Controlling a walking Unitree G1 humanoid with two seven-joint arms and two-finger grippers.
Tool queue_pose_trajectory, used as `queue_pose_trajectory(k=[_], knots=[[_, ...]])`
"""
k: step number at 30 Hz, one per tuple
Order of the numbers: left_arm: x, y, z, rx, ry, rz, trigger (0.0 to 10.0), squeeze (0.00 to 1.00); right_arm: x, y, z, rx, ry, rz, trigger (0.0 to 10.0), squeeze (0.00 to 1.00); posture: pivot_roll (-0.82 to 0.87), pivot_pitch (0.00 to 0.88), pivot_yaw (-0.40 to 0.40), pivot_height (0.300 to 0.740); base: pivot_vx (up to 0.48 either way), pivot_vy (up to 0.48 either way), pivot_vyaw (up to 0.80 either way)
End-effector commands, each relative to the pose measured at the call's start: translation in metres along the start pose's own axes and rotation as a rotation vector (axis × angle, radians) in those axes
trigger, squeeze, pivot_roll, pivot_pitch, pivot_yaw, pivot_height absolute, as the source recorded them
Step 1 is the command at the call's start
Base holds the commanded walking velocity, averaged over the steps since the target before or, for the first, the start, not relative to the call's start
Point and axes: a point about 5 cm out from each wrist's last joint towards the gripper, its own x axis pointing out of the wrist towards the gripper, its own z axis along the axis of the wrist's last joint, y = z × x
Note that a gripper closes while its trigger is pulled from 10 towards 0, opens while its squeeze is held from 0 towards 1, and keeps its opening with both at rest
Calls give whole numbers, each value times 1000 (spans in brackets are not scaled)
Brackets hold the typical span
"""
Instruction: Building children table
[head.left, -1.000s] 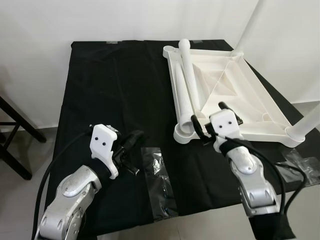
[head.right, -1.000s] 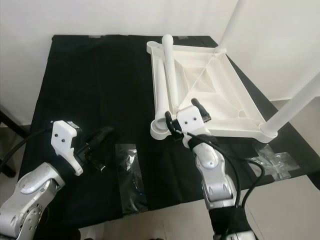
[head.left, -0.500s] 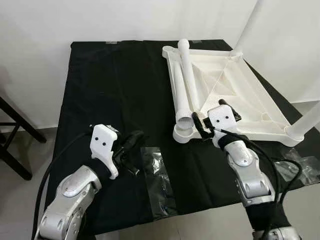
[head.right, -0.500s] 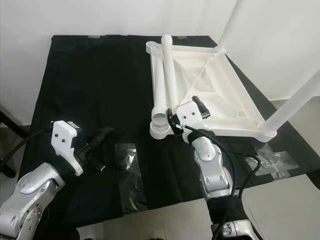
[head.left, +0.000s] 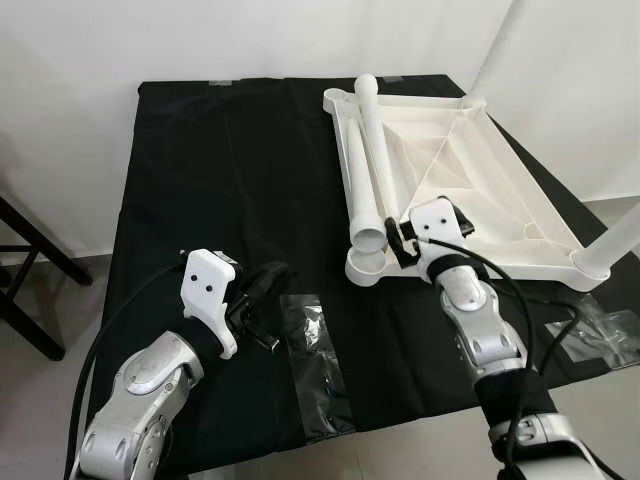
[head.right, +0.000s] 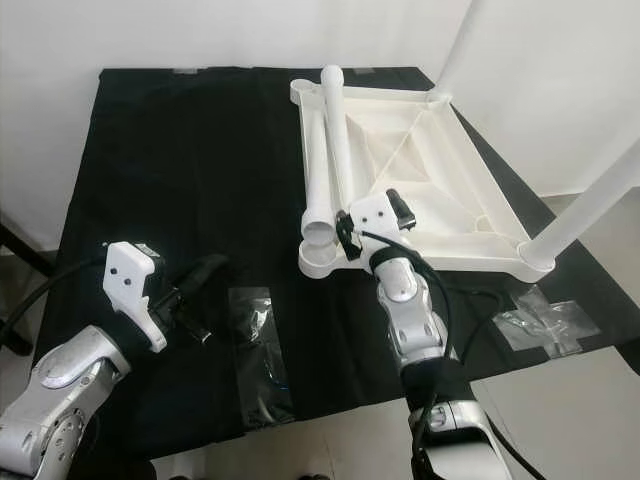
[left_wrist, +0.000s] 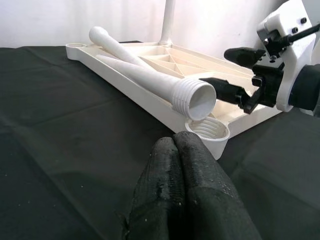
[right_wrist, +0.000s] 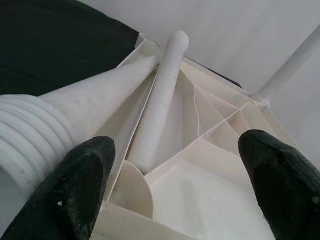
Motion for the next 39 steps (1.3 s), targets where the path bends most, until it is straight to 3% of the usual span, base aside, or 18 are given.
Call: queue_pose_trajectory(k=[1, 2, 19, 30, 31, 32, 33, 34, 35, 38, 39], knots=[[-2, -2, 0, 8, 13, -8, 10000, 0, 1, 1, 0, 21, -14, -2, 4706, 0, 104, 196, -98, 740, 0, 0, 0], [-3, -1, 0, 8, 13, -6, 10000, 0, 1, 0, 2, 19, -25, -7, 0, 0, 102, 196, -98, 740, 0, 0, 0], [-2, -2, -2, 9, 22, -7, 10000, 0, -3, 2, -3, 29, -22, -38, 0, 0, 96, 196, -94, 740, 0, 0, 0], [-2, -2, -2, 9, 25, -10, 10000, 0, -2, -12, 7, 23, -65, -120, 0, 0, 93, 192, -92, 740, 0, 0, 0], [-2, -2, -3, 9, 25, -11, 10000, 0, -3, -15, 11, 7, -85, -147, 6510, 0, 92, 191, -92, 740, 0, 0, 0], [-2, -2, -3, 9, 25, -11, 10000, 0, -3, -15, 11, 7, -85, -147, 6510, 0, 92, 191, -92, 740, 0, 0, 0], [-2, -2, -3, 8, 26, -12, 10000, 0, -4, -14, 18, 5, -127, -135, 10000, 0, 92, 190, -92, 740, 0, 0, 0], [-2, -2, -3, 8, 26, -12, 10000, 0, -4, -14, 18, 5, -127, -135, 10000, 0, 92, 190, -92, 740, 0, 0, 0], [-2, -2, -3, 8, 27, -14, 10000, 0, -8, -7, 26, 20, -185, -79, 10000, 1000, 93, 188, -93, 740, 0, 0, 0], [-2, -2, -3, 8, 27, -14, 10000, 0, -8, -7, 26, 20, -185, -79, 10000, 1000, 93, 188, -93, 740, 0, 0, 0], [-3, -3, -3, 8, 28, -16, 10000, 0, -13, 1, 35, 34, -245, -17, 10000, 1000, 92, 187, -93, 740, 0, 0, 0]])
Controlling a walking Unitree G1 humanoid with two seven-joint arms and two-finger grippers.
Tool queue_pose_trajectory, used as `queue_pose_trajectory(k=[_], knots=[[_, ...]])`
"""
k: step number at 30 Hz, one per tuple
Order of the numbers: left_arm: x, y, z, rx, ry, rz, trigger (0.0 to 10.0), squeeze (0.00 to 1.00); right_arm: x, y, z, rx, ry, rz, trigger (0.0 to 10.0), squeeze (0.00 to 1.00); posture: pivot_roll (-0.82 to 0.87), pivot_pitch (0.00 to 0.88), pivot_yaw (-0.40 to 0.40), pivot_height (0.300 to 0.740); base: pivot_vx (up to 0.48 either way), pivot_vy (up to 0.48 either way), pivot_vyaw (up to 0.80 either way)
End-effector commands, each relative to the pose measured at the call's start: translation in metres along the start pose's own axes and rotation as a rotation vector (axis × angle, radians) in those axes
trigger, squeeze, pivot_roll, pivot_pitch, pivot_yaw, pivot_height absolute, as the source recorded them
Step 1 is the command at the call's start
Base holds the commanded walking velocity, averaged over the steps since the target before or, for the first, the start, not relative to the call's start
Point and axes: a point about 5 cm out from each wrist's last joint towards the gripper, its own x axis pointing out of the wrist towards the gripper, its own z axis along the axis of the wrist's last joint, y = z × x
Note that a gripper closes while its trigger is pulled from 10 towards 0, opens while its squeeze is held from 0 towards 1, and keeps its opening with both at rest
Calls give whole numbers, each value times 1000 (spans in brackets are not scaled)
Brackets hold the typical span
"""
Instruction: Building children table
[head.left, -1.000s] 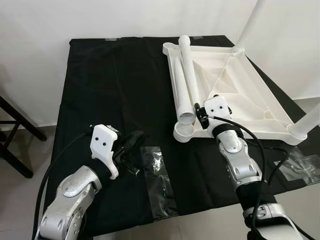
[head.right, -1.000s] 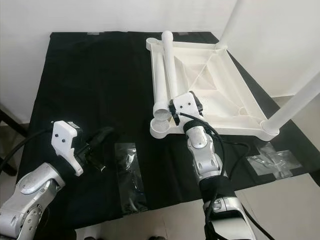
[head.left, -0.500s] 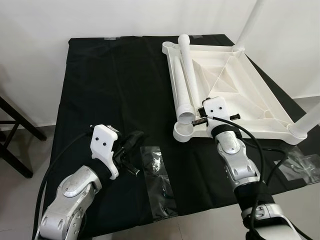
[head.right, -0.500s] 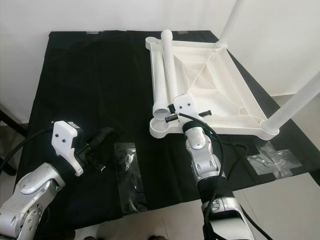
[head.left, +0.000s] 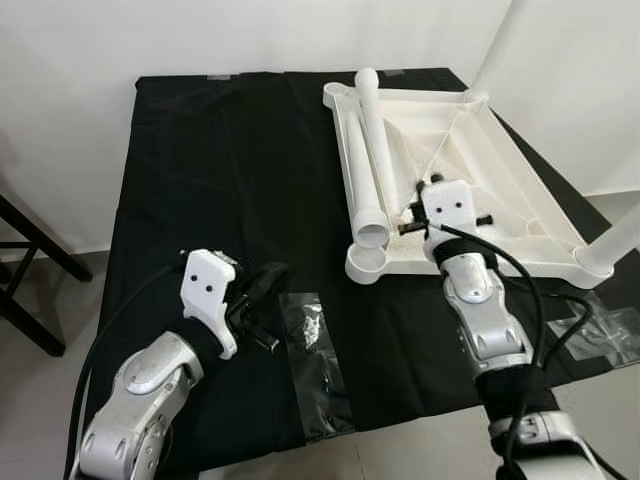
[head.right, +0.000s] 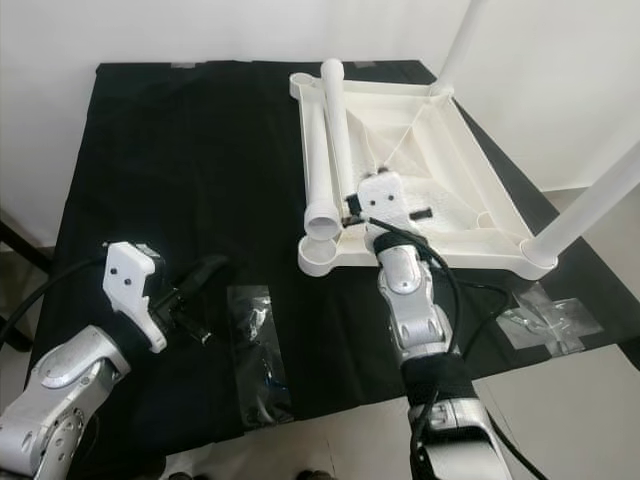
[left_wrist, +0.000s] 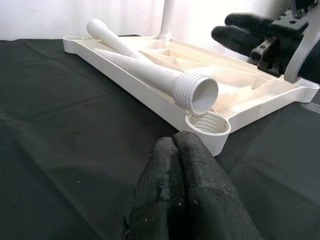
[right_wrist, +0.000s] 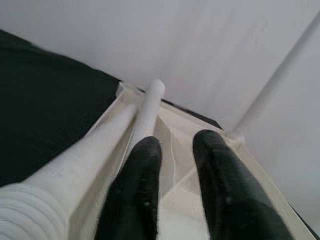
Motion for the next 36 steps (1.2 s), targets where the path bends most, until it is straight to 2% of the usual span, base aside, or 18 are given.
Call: queue_pose_trajectory(k=[1, 3, 4, 6, 10, 12, 14, 15, 17, 19, 21, 22, 30, 36], knots=[[-2, -2, -2, 9, 21, -14, 10000, 0, -5, 9, 5, 20, -41, 52, 10000, 1000, 92, 187, -93, 740, 0, 0, 0], [-3, -3, -3, 8, 24, -16, 10000, 0, -23, 31, 27, 61, -166, 237, 10000, 1000, 85, 184, -92, 740, 0, 0, 0], [-3, -3, -3, 8, 24, -16, 10000, 0, -23, 31, 27, 61, -166, 237, 10000, 1000, 85, 184, -92, 740, 0, 0, 0], [-3, -3, -4, 4, 27, -20, 10000, 0, -38, 44, 36, 78, -211, 377, 10000, 1000, 80, 180, -90, 740, 0, 0, 0], [-3, -4, -5, 2, 29, -23, 10000, 0, -45, 49, 36, 71, -210, 450, 10000, 1000, 80, 179, -92, 740, 0, 0, 0], [-4, -4, -6, 2, 32, -25, 10000, 0, -50, 49, 30, 32, -178, 472, 10000, 1000, 82, 178, -94, 740, 0, 0, 0], [-4, -4, -6, 2, 34, -25, 10000, 0, -52, 38, 17, -42, -99, 408, 10000, 1000, 80, 179, -96, 740, 0, 0, 0], [-4, -4, -6, 2, 34, -25, 10000, 0, -52, 38, 17, -42, -99, 408, 10000, 1000, 80, 179, -96, 740, 0, 0, 0], [-5, -4, -6, 3, 35, -25, 10000, 0, -54, 22, 4, -117, -2, 314, 10000, 1000, 78, 182, -97, 740, 0, 0, 0], [-5, -4, -6, 3, 35, -25, 10000, 0, -54, 22, 4, -117, -2, 314, 10000, 1000, 78, 182, -97, 740, 0, 0, 0], [-5, -4, -6, 2, 39, -29, 10000, 0, -63, 11, -9, -133, 163, 244, 10000, 1000, 76, 185, -93, 740, 0, 0, 0], [-5, -4, -7, 2, 41, -32, 10000, 0, -66, 9, -10, -119, 202, 226, 10000, 1000, 76, 185, -93, 740, 0, 0, 0], [-4, -4, -7, 5, 43, -35, 10000, 0, -69, 13, -5, -100, 204, 231, 10000, 1000, 78, 187, -94, 740, 0, 0, 0], [-4, -3, -5, 10, 41, -32, 10000, 0, -51, 21, -4, -77, 148, 201, 10000, 1000, 86, 188, -82, 740, 0, 0, 0]])
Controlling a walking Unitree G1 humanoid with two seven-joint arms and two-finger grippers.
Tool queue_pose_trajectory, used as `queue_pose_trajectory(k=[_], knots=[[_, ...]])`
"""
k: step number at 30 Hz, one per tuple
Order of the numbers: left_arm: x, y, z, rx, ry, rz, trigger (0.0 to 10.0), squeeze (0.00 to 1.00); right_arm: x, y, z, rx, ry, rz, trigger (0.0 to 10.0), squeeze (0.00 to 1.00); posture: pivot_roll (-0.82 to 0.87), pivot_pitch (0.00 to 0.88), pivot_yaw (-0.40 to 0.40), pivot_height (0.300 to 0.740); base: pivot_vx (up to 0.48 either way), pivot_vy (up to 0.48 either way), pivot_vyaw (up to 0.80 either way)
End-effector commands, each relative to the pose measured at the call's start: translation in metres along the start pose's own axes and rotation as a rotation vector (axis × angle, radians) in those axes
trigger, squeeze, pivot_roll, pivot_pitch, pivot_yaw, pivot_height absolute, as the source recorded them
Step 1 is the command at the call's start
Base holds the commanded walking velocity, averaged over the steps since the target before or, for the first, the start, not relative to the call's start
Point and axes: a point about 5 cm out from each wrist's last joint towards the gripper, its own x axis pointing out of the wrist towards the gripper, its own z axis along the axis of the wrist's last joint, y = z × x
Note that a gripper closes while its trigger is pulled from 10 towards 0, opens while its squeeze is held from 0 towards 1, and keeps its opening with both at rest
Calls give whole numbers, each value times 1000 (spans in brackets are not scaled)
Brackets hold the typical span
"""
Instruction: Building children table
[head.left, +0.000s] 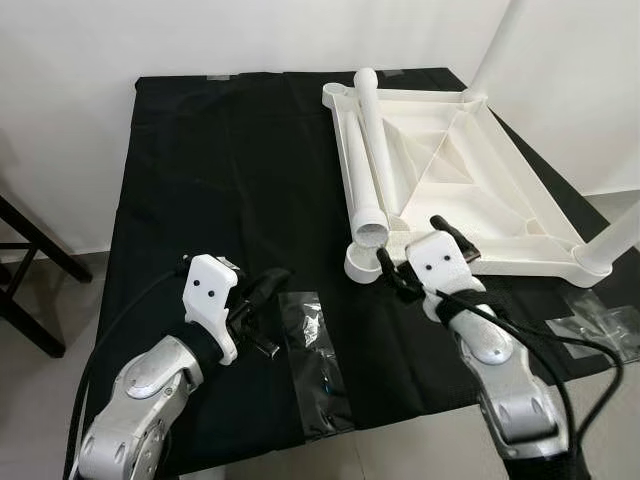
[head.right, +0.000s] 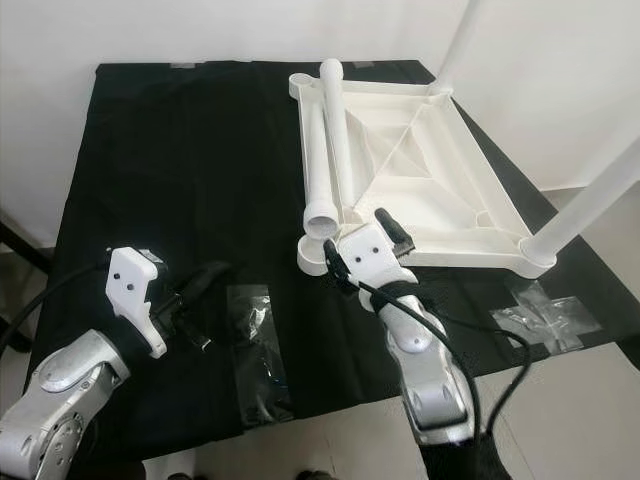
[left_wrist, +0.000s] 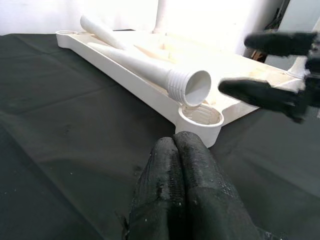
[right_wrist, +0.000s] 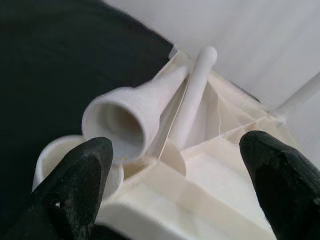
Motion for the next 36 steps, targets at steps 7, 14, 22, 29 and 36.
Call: queue_pose_trajectory(k=[7, 14, 22, 29, 36], knots=[[-1, -2, -1, 9, 19, -16, 10000, 0, 19, 3, -2, -14, 23, -39, 10000, 592, 91, 193, -84, 740, 0, 0, 0], [-2, -2, 0, 8, 16, -9, 10000, 0, 34, -8, -3, -39, 71, -99, 10000, 0, 97, 198, -87, 740, 0, 0, 0], [-1, -2, 0, 9, 16, -8, 10000, 0, 39, -12, -8, -42, 105, -124, 10000, 0, 99, 201, -89, 740, 0, 0, 0], [-2, -1, 0, 9, 18, -6, 10000, 0, 37, -9, -9, -5, 129, -70, 10000, 0, 94, 202, -87, 740, 0, 0, 0], [-2, -2, 0, 6, 19, -10, 10000, 0, 37, -12, -18, -26, 191, -66, 10000, 0, 95, 204, -86, 740, 0, 0, 0]])
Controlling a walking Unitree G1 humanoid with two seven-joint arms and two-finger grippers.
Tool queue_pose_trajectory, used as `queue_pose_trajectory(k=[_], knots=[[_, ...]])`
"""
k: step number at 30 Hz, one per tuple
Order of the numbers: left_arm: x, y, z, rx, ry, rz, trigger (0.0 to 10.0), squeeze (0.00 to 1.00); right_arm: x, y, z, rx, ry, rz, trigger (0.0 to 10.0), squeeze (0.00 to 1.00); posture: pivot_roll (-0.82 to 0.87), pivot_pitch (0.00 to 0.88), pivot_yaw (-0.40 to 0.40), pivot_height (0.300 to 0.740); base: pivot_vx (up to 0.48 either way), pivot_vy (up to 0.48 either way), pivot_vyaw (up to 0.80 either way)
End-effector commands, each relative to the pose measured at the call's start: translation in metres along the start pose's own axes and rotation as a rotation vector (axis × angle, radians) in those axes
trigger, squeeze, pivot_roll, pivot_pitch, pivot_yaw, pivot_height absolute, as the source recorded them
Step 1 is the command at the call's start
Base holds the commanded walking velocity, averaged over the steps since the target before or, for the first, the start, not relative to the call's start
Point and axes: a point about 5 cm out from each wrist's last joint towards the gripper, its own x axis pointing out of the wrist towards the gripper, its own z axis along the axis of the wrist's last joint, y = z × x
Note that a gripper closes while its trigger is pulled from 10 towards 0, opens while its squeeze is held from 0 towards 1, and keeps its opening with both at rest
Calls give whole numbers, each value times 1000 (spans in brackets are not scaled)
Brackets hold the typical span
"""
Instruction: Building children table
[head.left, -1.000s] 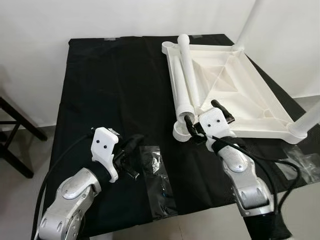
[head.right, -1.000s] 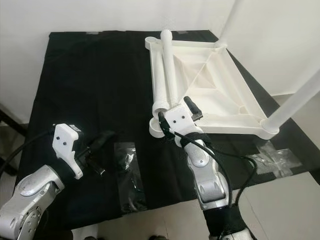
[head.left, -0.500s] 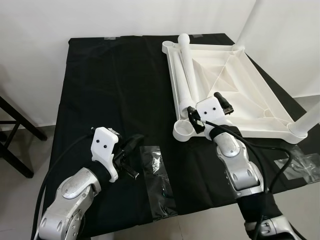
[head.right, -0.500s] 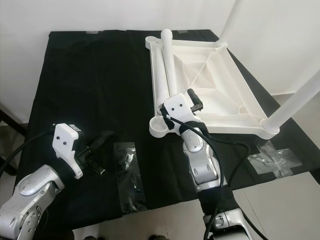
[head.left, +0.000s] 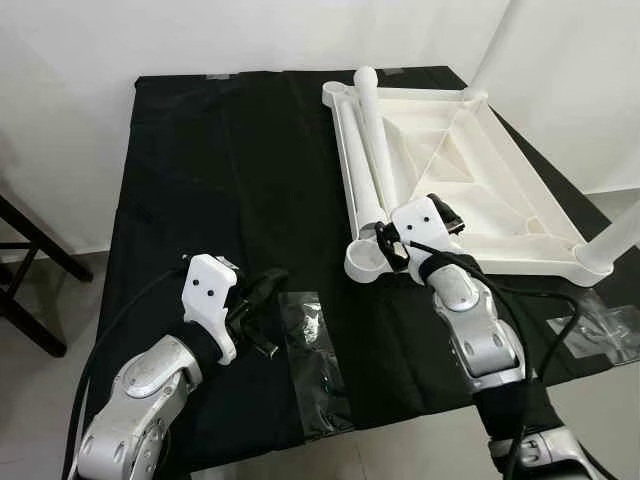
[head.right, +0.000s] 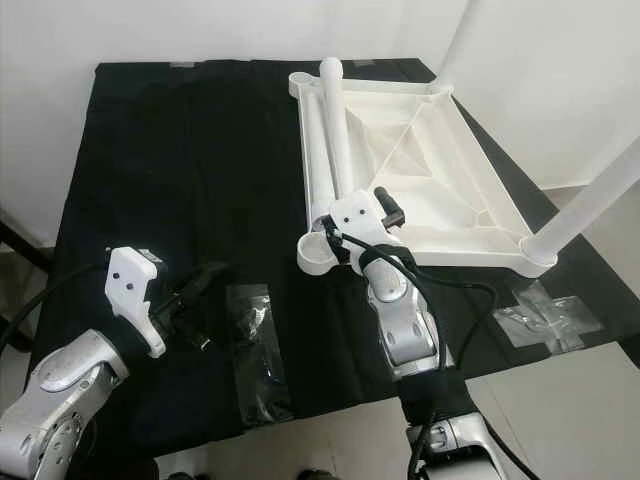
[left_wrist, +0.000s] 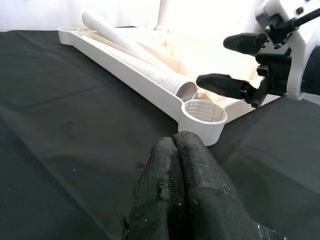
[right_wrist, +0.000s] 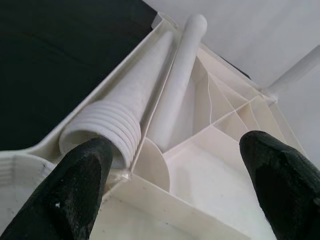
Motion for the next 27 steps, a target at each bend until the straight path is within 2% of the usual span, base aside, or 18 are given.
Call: queue_pose_trajectory(k=[1, 7, 12, 16, 18, 27], knots=[[-1, -3, 0, 7, 10, -15, 10000, 0, 1, -2, -8, -1, 42, -7, 10000, 0, 97, 205, -86, 740, 0, 0, 0], [-2, -3, 1, 5, 11, -12, 10000, 0, 17, -8, -5, -52, 50, -4, 10000, 0, 98, 209, -87, 740, 0, 0, 0], [-2, -4, 1, 6, 11, -12, 10000, 0, 32, -2, 10, -152, -7, 65, 10000, 0, 103, 212, -87, 740, 0, 0, 0], [-2, -4, 1, 6, 12, -11, 10000, 0, 37, 4, 16, -172, -25, 105, 10000, 0, 107, 213, -86, 740, 0, 0, 0], [-2, -4, 1, 7, 13, -10, 10000, 0, 42, 8, 22, -212, -37, 136, 10000, 0, 111, 213, -85, 740, 0, 0, 0], [-3, -3, 0, 4, 16, -5, 10000, 0, 59, 13, 36, -369, 8, 240, 10000, 0, 115, 210, -85, 740, 0, 0, 0]])
